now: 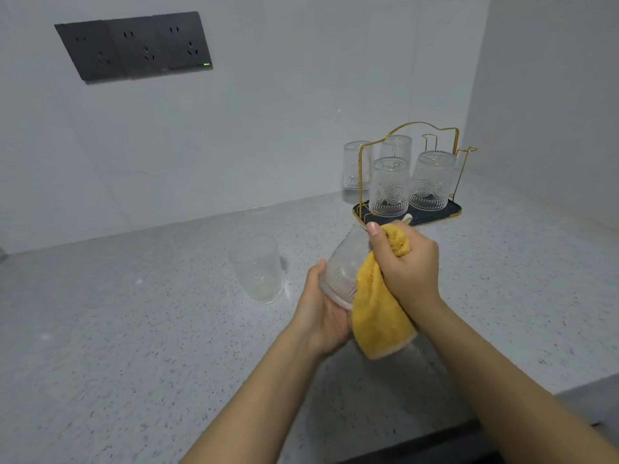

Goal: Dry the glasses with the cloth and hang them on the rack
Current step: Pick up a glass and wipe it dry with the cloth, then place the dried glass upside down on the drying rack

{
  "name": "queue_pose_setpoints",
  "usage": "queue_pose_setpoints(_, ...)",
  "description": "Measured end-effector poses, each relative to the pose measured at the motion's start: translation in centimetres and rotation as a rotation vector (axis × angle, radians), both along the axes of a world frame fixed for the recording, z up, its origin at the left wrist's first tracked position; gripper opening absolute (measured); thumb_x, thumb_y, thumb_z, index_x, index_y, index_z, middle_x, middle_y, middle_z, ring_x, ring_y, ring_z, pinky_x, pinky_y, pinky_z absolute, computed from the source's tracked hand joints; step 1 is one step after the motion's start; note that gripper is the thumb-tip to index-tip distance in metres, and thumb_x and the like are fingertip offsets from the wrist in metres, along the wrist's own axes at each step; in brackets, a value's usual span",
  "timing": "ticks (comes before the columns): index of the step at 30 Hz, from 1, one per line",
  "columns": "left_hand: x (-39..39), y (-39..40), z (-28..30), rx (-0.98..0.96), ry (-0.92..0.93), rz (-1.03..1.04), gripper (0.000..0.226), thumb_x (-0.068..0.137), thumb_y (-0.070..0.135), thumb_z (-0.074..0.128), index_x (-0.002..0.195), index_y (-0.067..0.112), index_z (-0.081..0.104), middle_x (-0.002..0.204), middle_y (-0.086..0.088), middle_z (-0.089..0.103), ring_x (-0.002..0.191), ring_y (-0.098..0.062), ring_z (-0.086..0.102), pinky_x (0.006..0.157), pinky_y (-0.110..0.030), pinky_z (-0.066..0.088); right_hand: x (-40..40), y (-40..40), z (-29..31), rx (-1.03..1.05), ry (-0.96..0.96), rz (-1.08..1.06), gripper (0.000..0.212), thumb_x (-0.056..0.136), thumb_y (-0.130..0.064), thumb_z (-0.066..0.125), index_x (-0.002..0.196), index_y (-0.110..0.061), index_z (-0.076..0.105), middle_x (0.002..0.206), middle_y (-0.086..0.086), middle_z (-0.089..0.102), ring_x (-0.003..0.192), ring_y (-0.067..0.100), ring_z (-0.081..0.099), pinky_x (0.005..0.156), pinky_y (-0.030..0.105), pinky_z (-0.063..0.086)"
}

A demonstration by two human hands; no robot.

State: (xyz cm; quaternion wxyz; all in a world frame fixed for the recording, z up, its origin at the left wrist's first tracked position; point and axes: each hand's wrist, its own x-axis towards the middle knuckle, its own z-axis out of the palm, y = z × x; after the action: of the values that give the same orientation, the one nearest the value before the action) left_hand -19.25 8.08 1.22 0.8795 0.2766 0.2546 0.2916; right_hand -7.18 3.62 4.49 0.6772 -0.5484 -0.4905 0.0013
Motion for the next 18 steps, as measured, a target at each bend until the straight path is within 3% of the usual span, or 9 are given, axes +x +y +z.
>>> queue_pose_setpoints(2,0.0,0.0,-0.1,0.008,0.043,-0.063,0.068,0.098,0.059,0.029,0.136,0.009,0.055,0.142,-0.022,0.052,0.131,-0.036,0.048,0.112,-0.052,0.036,0.0,-0.1,0.1,0.033,-0.009,0.017,0.048,0.086,-0.038,0.057,0.051,-0.010,0.042,0.045,0.004,0.042,0.043,0.013,0.040,0.044,0.030,0.036)
queue_pose_setpoints(5,0.4,-0.3,-0.4,0.196,0.040,0.011,0.066,0.096,0.060,0.031,0.138,0.014,0.052,0.135,-0.018,0.059,0.120,-0.033,0.060,0.098,-0.051,0.050,0.5,0.1,0.6,0.042,0.092,-0.060,0.049,0.089,-0.033,0.059,0.048,-0.022,0.035,0.043,-0.010,0.033,0.041,0.007,0.034,0.044,0.022,0.030)
queue_pose_setpoints(9,1.2,-1.1,-0.9,0.354,0.055,0.132,0.052,0.095,0.030,0.054,0.140,0.007,0.041,0.136,-0.021,0.057,0.123,-0.036,0.058,0.104,-0.056,0.045,1.3,0.8,0.3,-0.038,0.215,-0.133,0.051,0.089,-0.036,0.057,0.047,-0.024,0.033,0.042,-0.010,0.034,0.042,0.005,0.034,0.043,0.019,0.028)
queue_pose_setpoints(12,0.9,-0.9,-0.8,0.377,0.058,0.120,0.055,0.093,0.034,0.053,0.138,0.004,0.047,0.133,-0.021,0.060,0.121,-0.035,0.059,0.098,-0.049,0.051,1.2,0.4,-0.2,0.011,0.149,-0.097,0.046,0.089,-0.038,0.056,0.049,-0.026,0.037,0.043,-0.010,0.041,0.043,0.004,0.038,0.045,0.017,0.031)
queue_pose_setpoints(16,0.7,-0.9,-0.1,0.268,0.022,0.120,0.061,0.088,0.043,0.052,0.138,0.007,0.051,0.133,-0.019,0.061,0.124,-0.034,0.057,0.109,-0.051,0.041,1.8,-0.8,-0.6,0.088,0.002,-0.045,0.039,0.087,-0.043,0.056,0.061,-0.015,0.050,0.050,-0.005,0.047,0.048,0.010,0.046,0.046,0.020,0.037)
queue_pose_setpoints(18,0.8,-0.9,0.1,0.307,0.074,0.153,0.059,0.086,0.042,0.055,0.134,0.007,0.053,0.123,-0.016,0.067,0.104,-0.031,0.066,0.090,-0.040,0.053,2.6,-1.1,-0.8,0.086,-0.007,-0.068,0.037,0.087,-0.044,0.055,0.066,-0.013,0.054,0.055,-0.005,0.051,0.051,0.009,0.049,0.048,0.018,0.039)
